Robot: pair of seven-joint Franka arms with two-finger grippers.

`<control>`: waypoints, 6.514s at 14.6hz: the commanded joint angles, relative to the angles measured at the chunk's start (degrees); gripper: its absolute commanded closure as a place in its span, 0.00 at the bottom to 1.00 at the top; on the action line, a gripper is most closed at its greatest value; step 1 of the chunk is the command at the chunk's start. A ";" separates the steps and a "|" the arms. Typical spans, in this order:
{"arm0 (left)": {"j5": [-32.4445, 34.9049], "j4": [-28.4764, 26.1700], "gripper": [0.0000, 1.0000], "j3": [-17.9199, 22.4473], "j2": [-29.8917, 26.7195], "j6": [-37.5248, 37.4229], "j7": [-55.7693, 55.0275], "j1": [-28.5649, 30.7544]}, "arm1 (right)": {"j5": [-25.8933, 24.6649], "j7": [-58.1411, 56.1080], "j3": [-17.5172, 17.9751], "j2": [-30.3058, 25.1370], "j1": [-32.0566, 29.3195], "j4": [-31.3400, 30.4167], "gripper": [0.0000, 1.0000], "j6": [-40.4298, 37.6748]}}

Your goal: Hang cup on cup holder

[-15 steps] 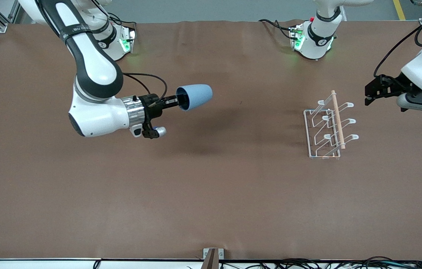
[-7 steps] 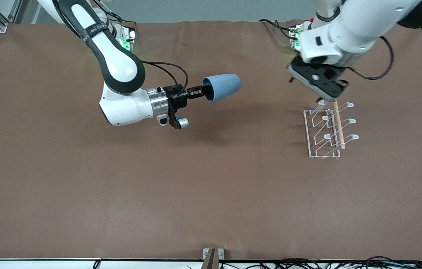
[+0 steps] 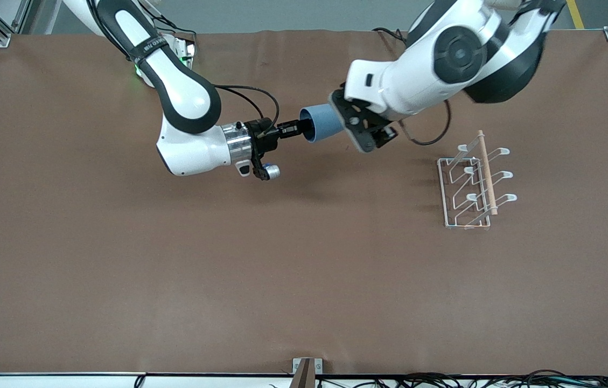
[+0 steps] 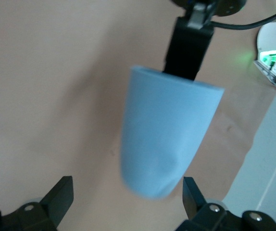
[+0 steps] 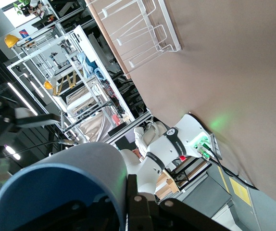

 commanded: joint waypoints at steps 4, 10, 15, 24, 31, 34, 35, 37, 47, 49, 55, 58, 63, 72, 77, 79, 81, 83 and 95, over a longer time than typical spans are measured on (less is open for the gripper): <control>-0.83 2.08 0.00 -0.29 3.34 2.56 3.90 -4.11 | 1.84 -1.32 0.61 -0.82 -0.65 -1.16 0.99 0.21; -0.83 -0.55 0.75 -0.29 3.69 3.89 8.65 -4.21 | 1.93 -1.32 0.70 -0.82 -0.65 -1.07 0.99 0.38; -0.39 -0.21 0.99 -0.20 2.90 1.35 9.17 -3.42 | 1.93 1.30 0.87 -0.82 -1.34 -0.90 0.65 -0.58; 16.01 1.55 1.00 -0.11 1.32 -7.51 9.18 -1.22 | -16.22 12.29 -6.04 -9.25 -6.80 -0.63 0.00 -0.32; 47.54 -0.20 1.00 0.06 3.77 -19.40 27.33 -0.69 | -57.15 12.48 -18.45 -11.46 -6.97 6.03 0.00 -0.23; 56.97 -3.27 1.00 0.50 5.19 -19.58 30.89 -0.69 | -75.64 12.48 -22.14 -11.37 -7.41 8.59 0.00 -0.14; 61.27 -4.85 1.00 0.59 5.36 -19.58 30.89 -0.69 | -78.20 12.14 -23.55 -11.37 -7.67 9.99 0.00 -0.32; 67.96 -7.58 1.00 1.29 7.81 -19.58 30.71 -0.52 | -80.94 10.82 -27.14 -11.37 -7.94 12.89 0.00 -0.85; 89.25 -17.26 0.99 2.87 17.21 -24.04 25.97 -0.16 | -79.64 3.61 -33.40 -19.28 -10.13 20.46 0.00 -20.34; 89.79 -17.17 0.96 2.87 19.68 -25.46 22.90 -0.60 | -79.81 3.61 -33.40 -20.50 -9.88 20.90 0.00 -22.82; 89.18 -13.84 0.41 2.79 24.43 -25.73 16.04 -0.60 | -79.81 4.31 -31.82 -21.48 -9.61 20.73 0.00 -23.70; 86.03 -10.16 0.07 2.70 23.82 -25.73 14.89 -0.17 | -79.81 3.78 -31.82 -21.56 -9.70 20.73 0.00 -24.05; 83.38 -4.52 0.00 3.05 19.35 -25.73 5.34 0.89 | -79.81 3.69 -31.82 -21.65 -9.70 20.64 0.00 -24.75; 40.52 -0.47 0.00 20.08 -0.59 -10.63 -21.58 1.15 | -79.81 3.61 -31.82 -22.71 -9.61 20.37 0.00 -24.75; 23.55 -1.61 0.00 24.49 -10.18 -6.48 -24.22 4.74 | -79.72 3.69 -31.82 -22.71 -9.61 20.37 0.00 -24.75; 19.58 -3.10 0.00 24.67 -14.21 -6.48 -24.75 7.21 | -79.72 3.78 -31.91 -22.62 -9.79 20.37 0.00 -24.84; 15.79 -3.90 0.00 24.84 -16.60 -6.39 -24.31 9.15 | -79.72 3.78 -31.91 -22.62 -9.79 20.37 0.00 -24.84; 15.70 -3.99 0.00 24.76 -18.71 -6.48 -24.57 9.24 | -79.72 3.78 -31.91 -22.62 -9.79 20.37 0.00 -24.84; 15.08 1.37 0.00 29.24 -18.81 -9.63 -26.32 5.73 | -79.63 3.78 -31.91 -22.53 -9.79 20.37 0.00 -24.75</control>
